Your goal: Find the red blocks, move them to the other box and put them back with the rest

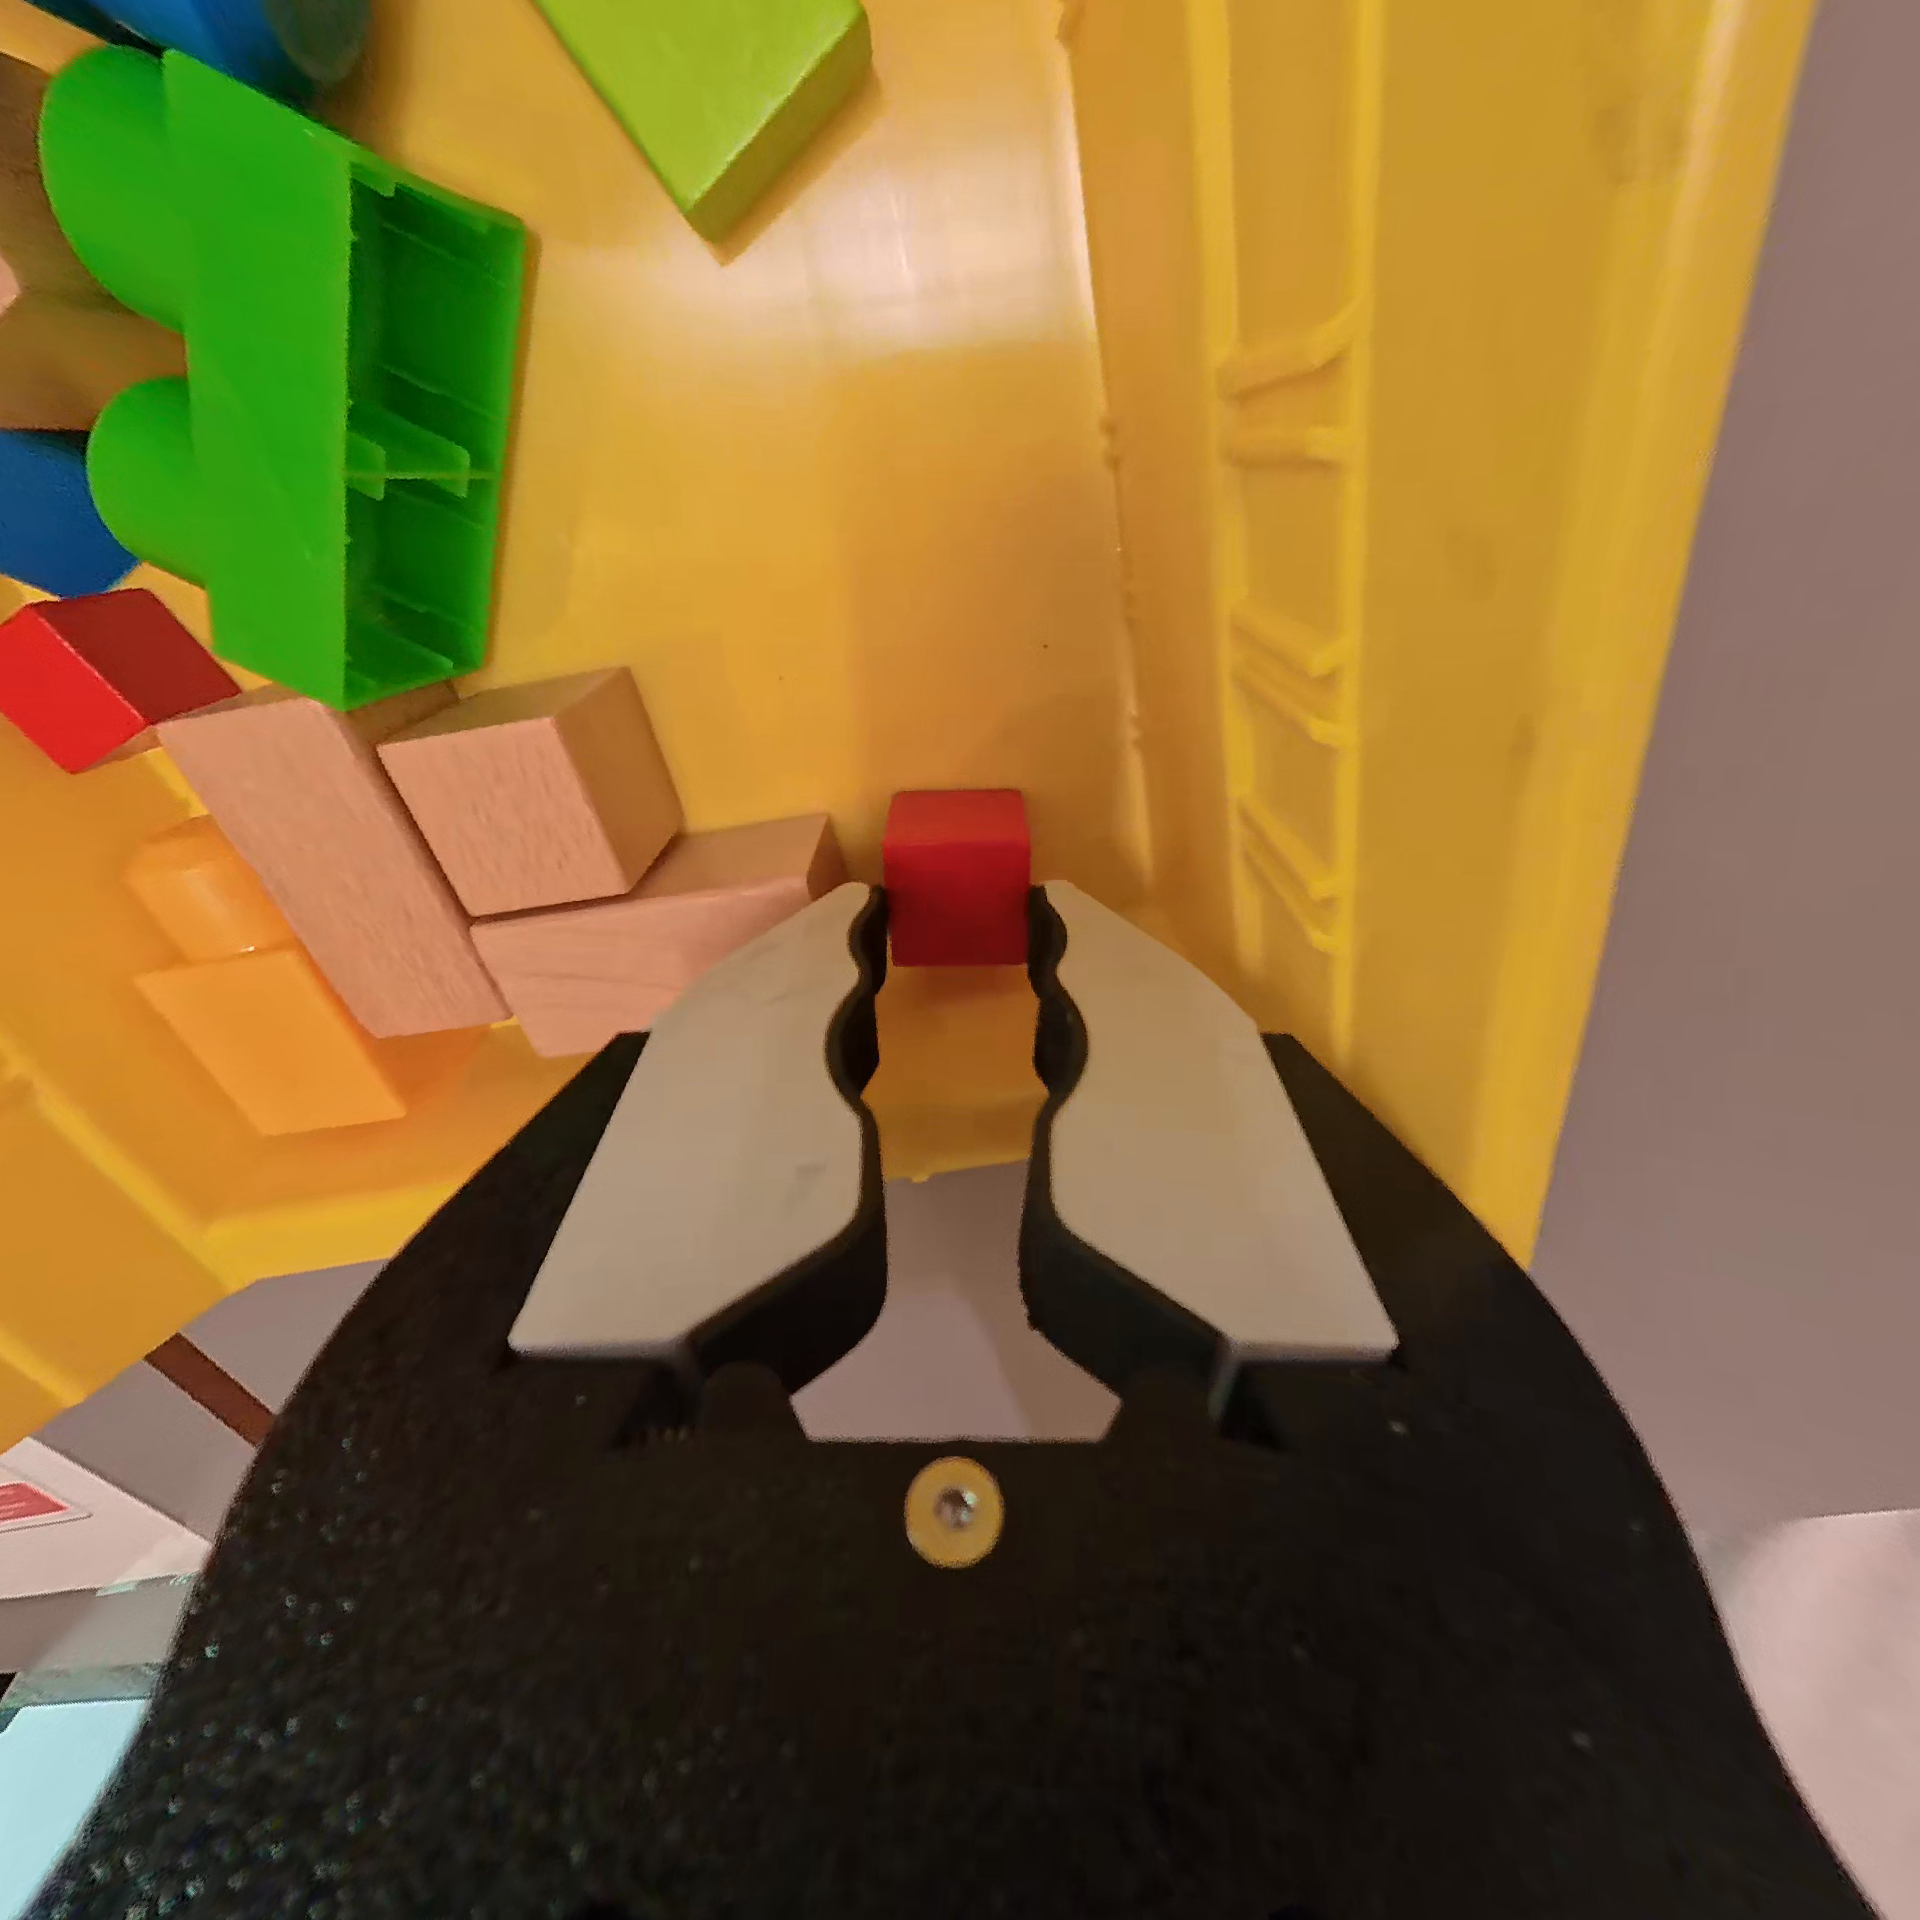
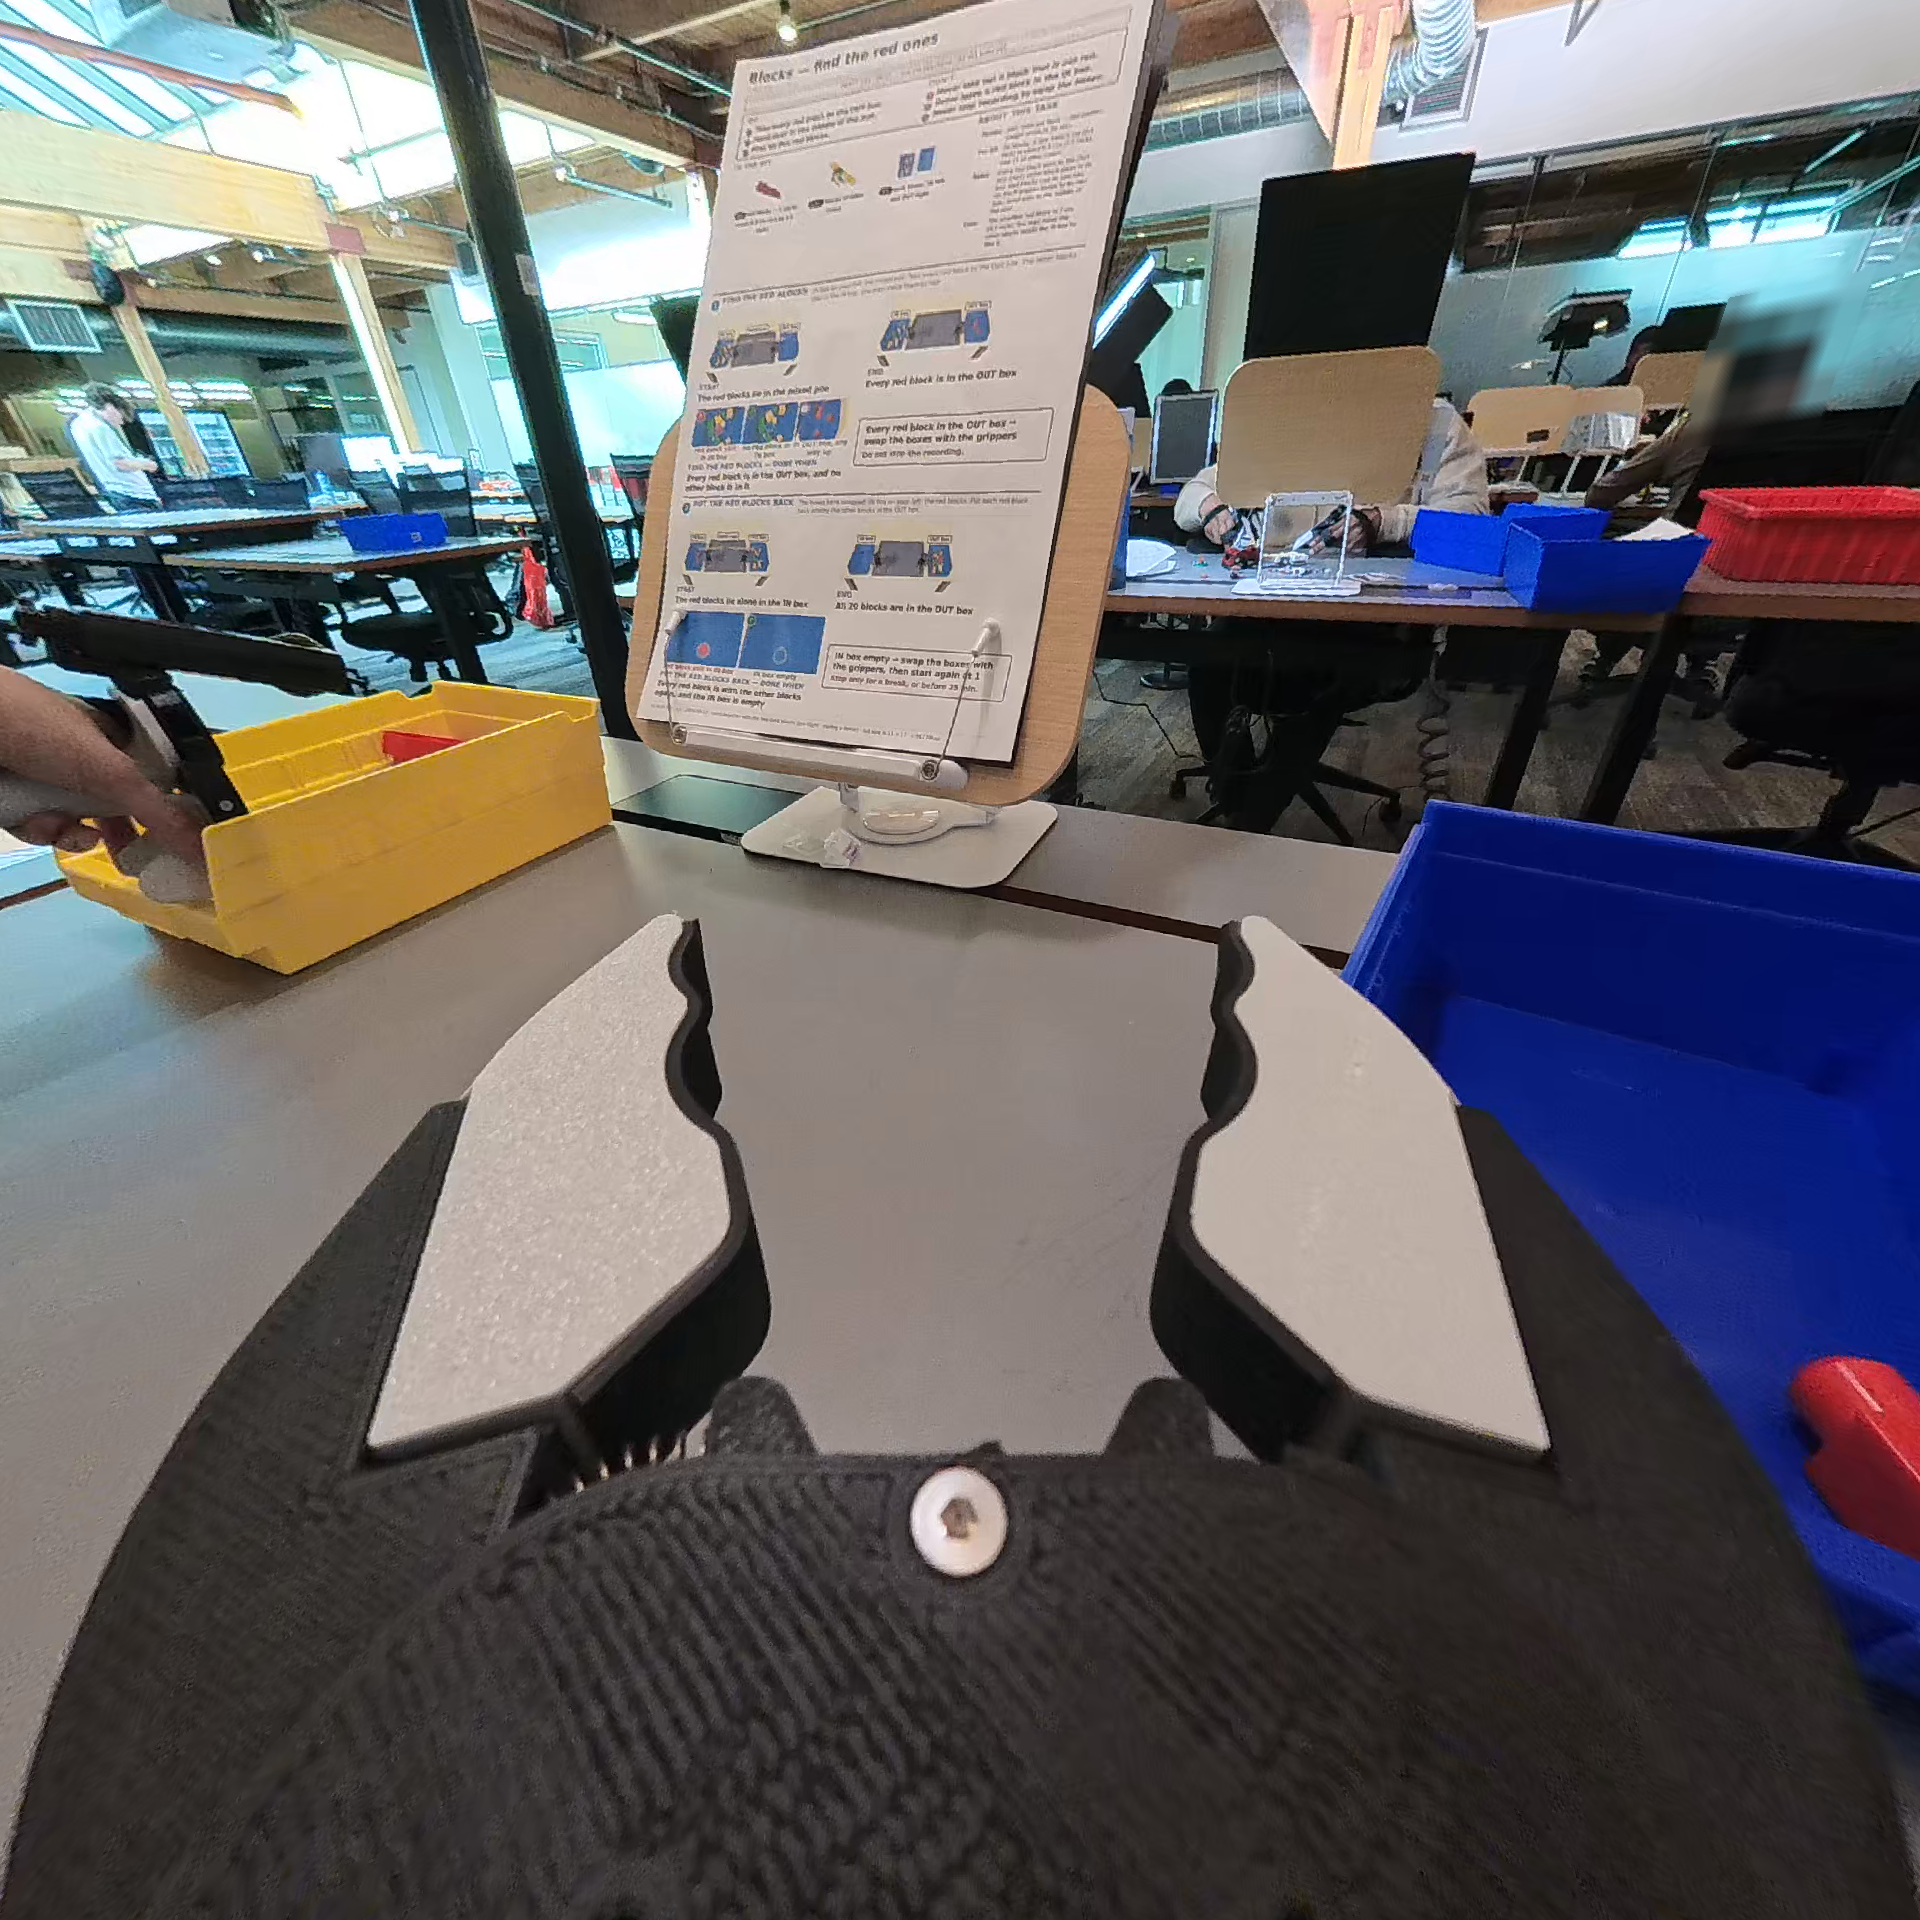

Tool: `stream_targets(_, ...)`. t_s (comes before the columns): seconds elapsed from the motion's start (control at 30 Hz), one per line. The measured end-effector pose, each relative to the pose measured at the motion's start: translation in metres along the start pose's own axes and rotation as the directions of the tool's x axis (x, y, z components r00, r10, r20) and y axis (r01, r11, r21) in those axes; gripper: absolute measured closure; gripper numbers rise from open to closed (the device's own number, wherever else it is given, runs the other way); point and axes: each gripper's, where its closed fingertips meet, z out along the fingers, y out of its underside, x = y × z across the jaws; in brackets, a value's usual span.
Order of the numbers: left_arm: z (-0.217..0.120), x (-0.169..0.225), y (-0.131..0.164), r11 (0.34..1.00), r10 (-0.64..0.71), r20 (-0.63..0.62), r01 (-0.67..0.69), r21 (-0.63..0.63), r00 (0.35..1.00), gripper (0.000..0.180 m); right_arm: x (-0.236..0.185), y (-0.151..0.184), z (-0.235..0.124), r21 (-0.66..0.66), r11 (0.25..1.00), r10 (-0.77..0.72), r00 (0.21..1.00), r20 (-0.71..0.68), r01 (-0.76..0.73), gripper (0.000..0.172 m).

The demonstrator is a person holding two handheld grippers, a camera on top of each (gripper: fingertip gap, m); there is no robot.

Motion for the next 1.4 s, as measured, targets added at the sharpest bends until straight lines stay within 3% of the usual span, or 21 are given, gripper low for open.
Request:
stream_targets(0.3,-0.005,-0.002,-0.004,0.997,0.027,-0.039,-0.024,0.072,0.999,0.155,-0.003,-0.001,-0.002,-0.002,1.000,-0.018,1.000,0.003,0.018,0.079)
stream_targets(0.4,-0.034,-0.007,-0.014,0.979,0.034,-0.051,-0.024,0.203,0.998,0.155,-0.005,0.000,-0.001,-0.010,1.000,-0.010,1.000,0.009,0.010,0.079)
stream_targets(0.5,-0.086,-0.003,-0.021,0.916,0.073,-0.105,-0.025,0.401,0.992,0.155,-0.015,0.003,0.003,-0.023,1.000,0.009,0.999,0.041,-0.008,0.079)
stream_targets(0.63,-0.163,0.042,-0.014,0.729,0.316,-0.209,-0.095,0.678,0.926,0.155,-0.053,0.011,0.016,-0.057,0.998,0.050,0.982,0.183,-0.041,0.079)
stream_targets(0.77,-0.209,0.129,0.018,0.483,0.637,-0.211,-0.170,0.859,0.742,0.155,-0.109,0.015,0.026,-0.093,0.976,0.217,0.891,0.400,-0.196,0.079)
stream_targets(0.87,-0.216,0.199,0.045,0.272,0.825,-0.108,-0.223,0.936,0.554,0.155,-0.148,0.014,0.027,-0.159,0.917,0.391,0.741,0.546,-0.367,0.083)
stream_targets(0.97,-0.211,0.261,0.067,0.092,0.928,-0.003,-0.221,0.971,0.374,0.156,-0.179,0.017,0.026,-0.270,0.836,0.528,0.566,0.633,-0.478,0.084)
stream_targets(1.07,-0.193,0.304,0.074,-0.071,0.953,0.144,-0.266,0.961,0.268,0.156,-0.197,0.019,0.022,-0.395,0.738,0.642,0.391,0.659,-0.547,0.083)
stream_targets(1.23,-0.173,0.347,0.082,-0.196,0.957,0.246,-0.283,0.939,0.155,0.155,-0.203,0.032,0.022,-0.530,0.631,0.749,0.268,0.606,-0.566,0.092)
stream_targets(1.4,-0.155,0.367,0.086,-0.258,0.948,0.306,-0.355,0.899,0.087,0.155,-0.216,0.040,0.018,-0.619,0.585,0.788,0.186,0.587,-0.524,0.098)
